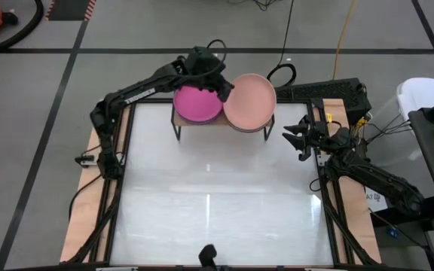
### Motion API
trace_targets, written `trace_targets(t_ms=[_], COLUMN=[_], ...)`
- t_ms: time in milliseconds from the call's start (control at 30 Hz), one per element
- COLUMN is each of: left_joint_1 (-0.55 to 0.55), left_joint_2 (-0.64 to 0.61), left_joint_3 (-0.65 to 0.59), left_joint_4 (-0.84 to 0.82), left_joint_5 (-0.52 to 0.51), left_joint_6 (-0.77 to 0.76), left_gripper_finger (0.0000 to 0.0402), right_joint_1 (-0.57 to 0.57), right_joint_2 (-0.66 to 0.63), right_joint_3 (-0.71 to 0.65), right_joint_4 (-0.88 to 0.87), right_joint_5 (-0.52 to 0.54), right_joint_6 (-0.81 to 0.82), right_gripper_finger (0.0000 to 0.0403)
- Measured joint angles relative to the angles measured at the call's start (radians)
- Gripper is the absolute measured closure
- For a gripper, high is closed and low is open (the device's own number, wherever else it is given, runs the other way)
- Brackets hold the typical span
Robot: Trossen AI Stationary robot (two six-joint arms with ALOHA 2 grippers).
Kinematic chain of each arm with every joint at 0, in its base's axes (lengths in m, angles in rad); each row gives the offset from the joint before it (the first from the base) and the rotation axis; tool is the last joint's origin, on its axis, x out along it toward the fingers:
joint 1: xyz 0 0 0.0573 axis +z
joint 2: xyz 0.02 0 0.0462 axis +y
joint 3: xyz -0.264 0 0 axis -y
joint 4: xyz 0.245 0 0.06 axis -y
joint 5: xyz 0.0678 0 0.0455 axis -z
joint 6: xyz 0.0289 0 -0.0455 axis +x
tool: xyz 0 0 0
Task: Place and stack plates onto a shelf
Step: Stack the orange plate on top of the black plate on the shelf
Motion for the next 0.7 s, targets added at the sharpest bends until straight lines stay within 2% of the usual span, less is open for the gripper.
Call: trace_targets(t_ms=[133, 500, 600, 700], left_joint_1=[0.025, 0.065, 0.058, 0.053], left_joint_2=[0.050, 0.090, 0.090, 0.090], left_joint_3=[0.044, 0.046, 0.046, 0.046], left_joint_4=[-0.016, -0.073, -0.068, -0.068], left_joint_5=[0.000, -0.004, -0.003, -0.003], left_joint_6=[-0.007, 0.029, 0.047, 0.056], left_gripper_finger=[0.0389, 0.0375, 0.0358, 0.0325], right_joint_1=[0.000, 0.000, 0.000, 0.000], right_joint_2=[0.000, 0.000, 0.000, 0.000], right_joint_3=[0.000, -0.001, -0.001, -0.001], right_joint_4=[0.000, 0.000, 0.000, 0.003], right_joint_5=[0.000, 0.000, 0.000, 0.001], right_joint_6=[-0.021, -0.032, -0.033, -0.033], right_gripper_finger=[0.0259, 0.0259, 0.0259, 0.0259])
